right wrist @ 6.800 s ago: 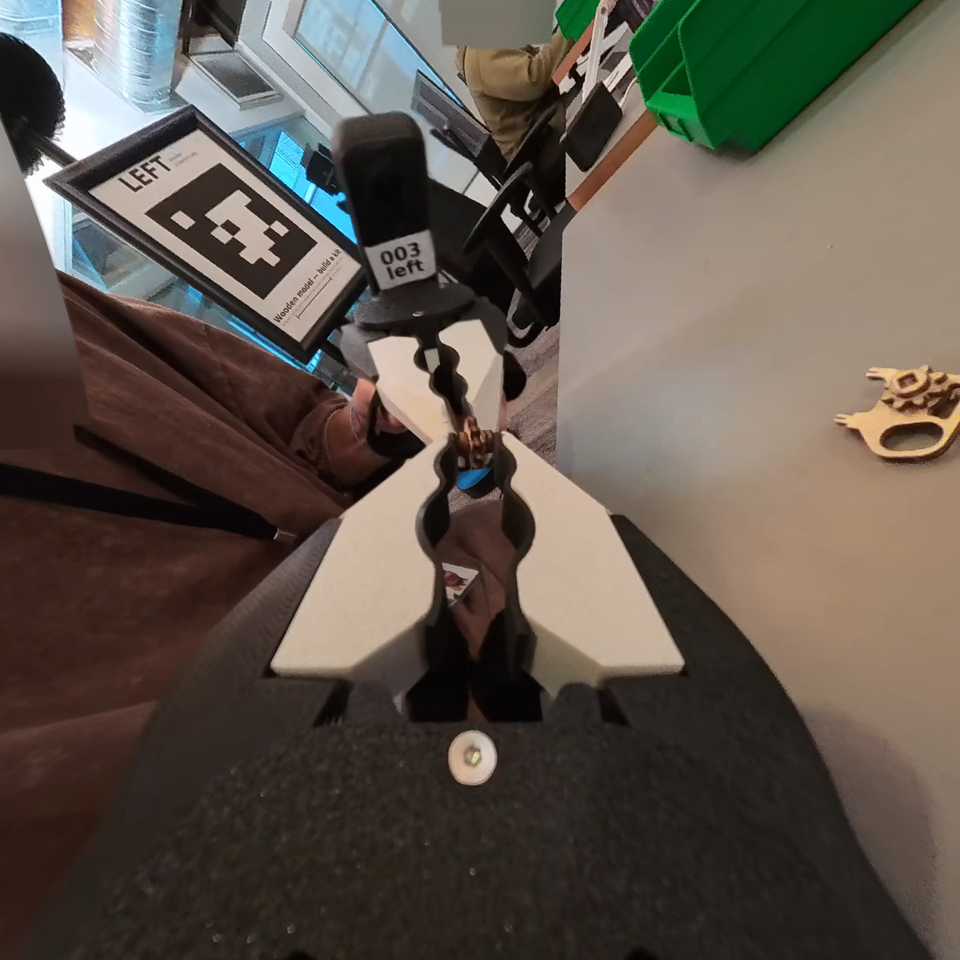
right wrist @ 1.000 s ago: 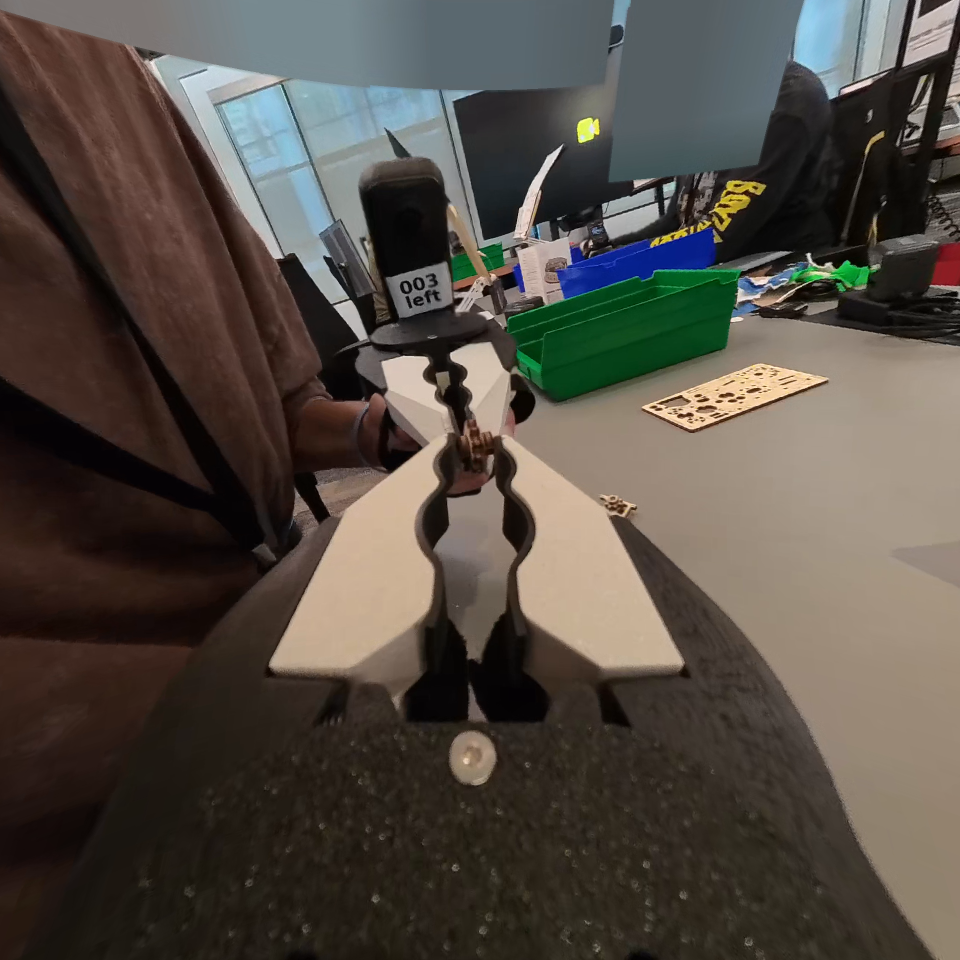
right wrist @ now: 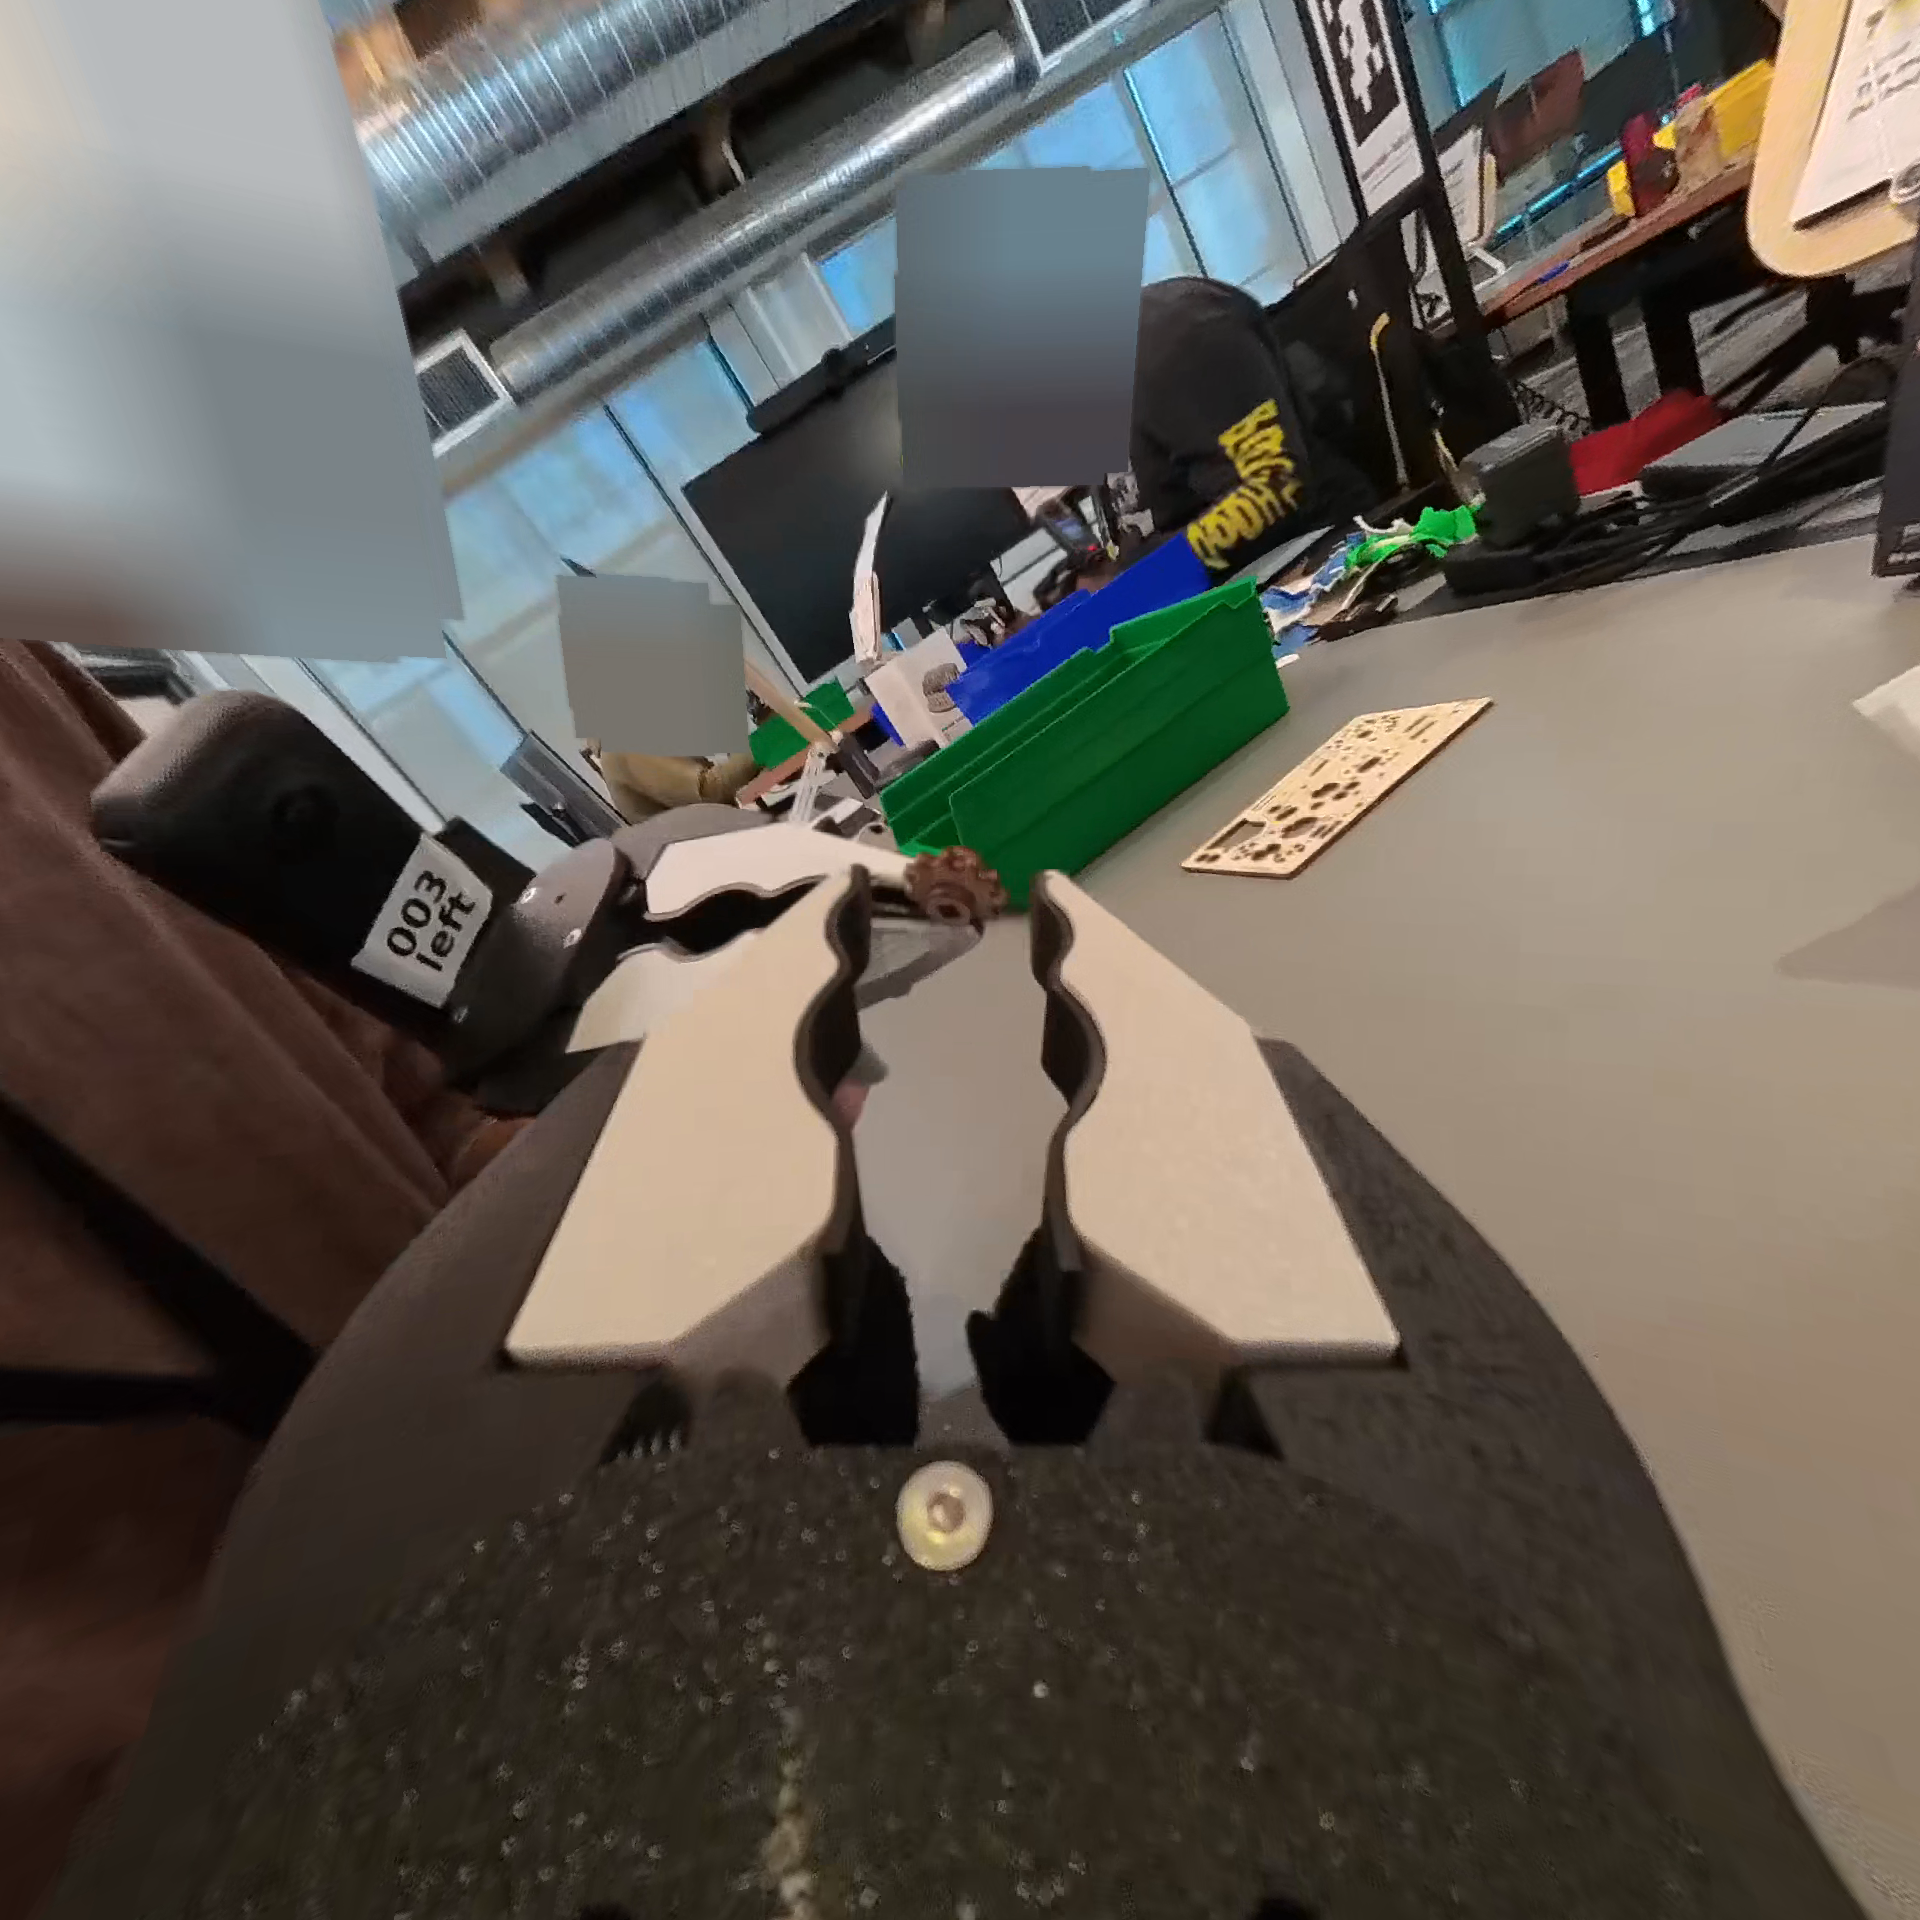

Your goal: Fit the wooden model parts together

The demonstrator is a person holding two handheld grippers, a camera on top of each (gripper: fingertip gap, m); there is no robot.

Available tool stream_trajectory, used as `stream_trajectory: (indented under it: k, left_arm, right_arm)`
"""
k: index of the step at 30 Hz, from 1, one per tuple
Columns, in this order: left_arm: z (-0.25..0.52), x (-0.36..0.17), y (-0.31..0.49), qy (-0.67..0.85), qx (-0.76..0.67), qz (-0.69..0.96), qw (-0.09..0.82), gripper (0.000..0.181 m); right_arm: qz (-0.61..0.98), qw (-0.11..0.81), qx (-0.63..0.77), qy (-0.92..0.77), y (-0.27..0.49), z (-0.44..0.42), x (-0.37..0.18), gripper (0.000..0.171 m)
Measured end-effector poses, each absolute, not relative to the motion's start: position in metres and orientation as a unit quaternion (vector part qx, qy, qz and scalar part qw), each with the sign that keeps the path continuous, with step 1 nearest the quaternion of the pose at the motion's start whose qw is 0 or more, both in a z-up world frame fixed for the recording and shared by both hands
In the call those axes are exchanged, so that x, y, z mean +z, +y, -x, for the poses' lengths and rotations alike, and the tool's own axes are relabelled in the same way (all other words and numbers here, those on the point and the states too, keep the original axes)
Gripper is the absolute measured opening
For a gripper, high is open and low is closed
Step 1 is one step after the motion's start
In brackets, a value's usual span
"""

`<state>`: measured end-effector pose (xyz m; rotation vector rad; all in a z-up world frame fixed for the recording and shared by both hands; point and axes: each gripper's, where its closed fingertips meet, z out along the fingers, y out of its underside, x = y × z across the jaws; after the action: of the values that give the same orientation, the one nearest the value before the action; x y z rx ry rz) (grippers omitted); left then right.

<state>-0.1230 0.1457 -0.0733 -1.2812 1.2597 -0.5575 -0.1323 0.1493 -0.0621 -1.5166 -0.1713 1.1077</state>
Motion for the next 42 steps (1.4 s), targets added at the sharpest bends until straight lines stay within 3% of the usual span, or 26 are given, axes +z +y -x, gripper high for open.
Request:
stream_trajectory:
  k: [15,20,23,27,31,36,39,42]
  left_arm:
    - [0.123,-0.079,0.153,0.522,-0.207,0.570,0.600,0.001]
    - [0.127,-0.109,0.159,0.557,-0.231,0.597,0.529,0.025]
    - [0.156,-0.145,0.188,0.561,-0.231,0.655,0.449,0.026]
    - [0.201,-0.189,0.235,0.575,-0.170,0.709,0.371,0.042]
    - [0.213,-0.219,0.234,0.626,-0.155,0.698,0.311,0.046]
    - [0.215,-0.220,0.232,0.645,-0.157,0.680,0.311,0.038]
    - [0.211,-0.222,0.228,0.653,-0.162,0.669,0.314,0.022]
    - [0.207,-0.221,0.225,0.668,-0.149,0.655,0.320,0.022]
  right_arm:
    - [0.669,0.579,0.466,-0.024,0.157,0.134,-0.071,0.018]
    - [0.708,0.560,0.429,-0.025,0.163,0.113,-0.089,0.018]
    - [0.753,0.527,0.390,-0.057,0.161,0.104,-0.110,0.018]
    - [0.781,0.503,0.356,-0.097,0.159,0.107,-0.127,0.018]
    - [0.788,0.490,0.351,-0.123,0.158,0.119,-0.133,0.018]
    - [0.795,0.479,0.344,-0.142,0.158,0.128,-0.140,0.018]
    - [0.799,0.466,0.356,-0.134,0.161,0.131,-0.142,0.018]
    - [0.822,0.425,0.356,-0.131,0.163,0.138,-0.151,0.019]
